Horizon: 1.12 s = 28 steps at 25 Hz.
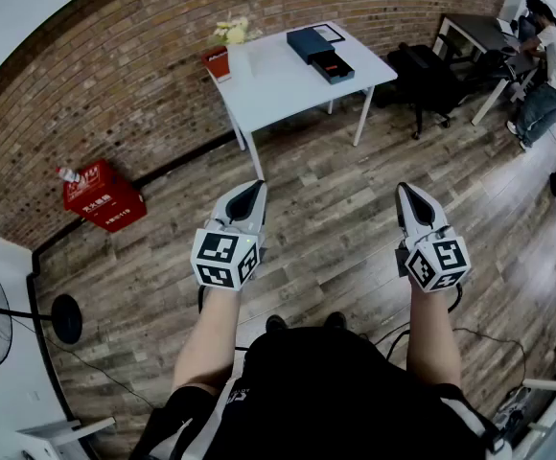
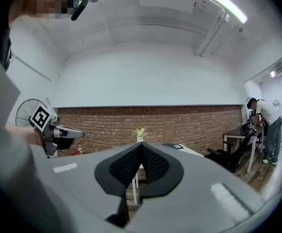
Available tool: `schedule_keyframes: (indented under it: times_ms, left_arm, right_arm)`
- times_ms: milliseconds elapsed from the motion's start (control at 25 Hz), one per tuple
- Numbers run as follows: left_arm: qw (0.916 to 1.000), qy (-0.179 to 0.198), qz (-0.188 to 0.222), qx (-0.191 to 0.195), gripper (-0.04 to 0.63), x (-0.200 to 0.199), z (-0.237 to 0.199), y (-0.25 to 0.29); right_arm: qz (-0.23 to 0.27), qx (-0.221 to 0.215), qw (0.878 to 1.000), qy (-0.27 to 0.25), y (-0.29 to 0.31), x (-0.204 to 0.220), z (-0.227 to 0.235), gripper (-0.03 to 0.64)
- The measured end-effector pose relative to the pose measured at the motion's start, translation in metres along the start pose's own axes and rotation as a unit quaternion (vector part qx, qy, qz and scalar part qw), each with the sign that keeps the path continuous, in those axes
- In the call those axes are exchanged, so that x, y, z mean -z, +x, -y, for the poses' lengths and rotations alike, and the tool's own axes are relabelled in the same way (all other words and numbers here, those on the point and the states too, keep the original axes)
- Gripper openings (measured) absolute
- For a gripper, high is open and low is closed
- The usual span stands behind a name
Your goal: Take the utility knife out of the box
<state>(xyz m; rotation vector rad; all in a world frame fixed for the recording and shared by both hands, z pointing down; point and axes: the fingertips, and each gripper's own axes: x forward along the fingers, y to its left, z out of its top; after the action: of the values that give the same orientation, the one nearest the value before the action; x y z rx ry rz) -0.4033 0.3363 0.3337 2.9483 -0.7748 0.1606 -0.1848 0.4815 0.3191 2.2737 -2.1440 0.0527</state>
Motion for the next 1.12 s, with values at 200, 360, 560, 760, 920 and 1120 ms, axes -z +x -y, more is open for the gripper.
schedule_keyframes:
  times_ms: [200,360,560,760,920,1120]
  left_arm:
    - [1.0000,-0.002,0.006,-0.002,0.006,-0.005,0.003,0.003]
    - [0.9999,-0.004,0.009,0.004,0.006,-0.007,0.010,0.009]
    - [0.9999,-0.012,0.001,-0.006,0.006,-0.004,0.020,0.023]
    - [0.9999,-0.003,0.002,-0.012,0.008,-0.010,0.046,0.042]
    - [0.9998,0.010,0.010,-0.012,0.008,-0.018,0.078,0.056]
    - [0.9999,0.008,0.005,-0.009,0.008,-0.015,0.114,0.069]
  right_arm:
    - [0.003,-0.006,1.000,0.001,0.001,-0.004,0.002,-0.003]
    - [-0.002,-0.004,1.000,0.004,-0.005,0.001,0.008,-0.003]
    - [0.001,-0.003,1.000,0.008,-0.013,-0.001,0.026,-0.002]
    - [0.009,-0.016,1.000,0.017,-0.028,-0.004,0.049,0.000]
    - [0.013,-0.012,1.000,0.018,-0.044,-0.003,0.075,0.002]
    - [0.019,-0.014,0.999,0.034,-0.064,0.005,0.101,0.002]
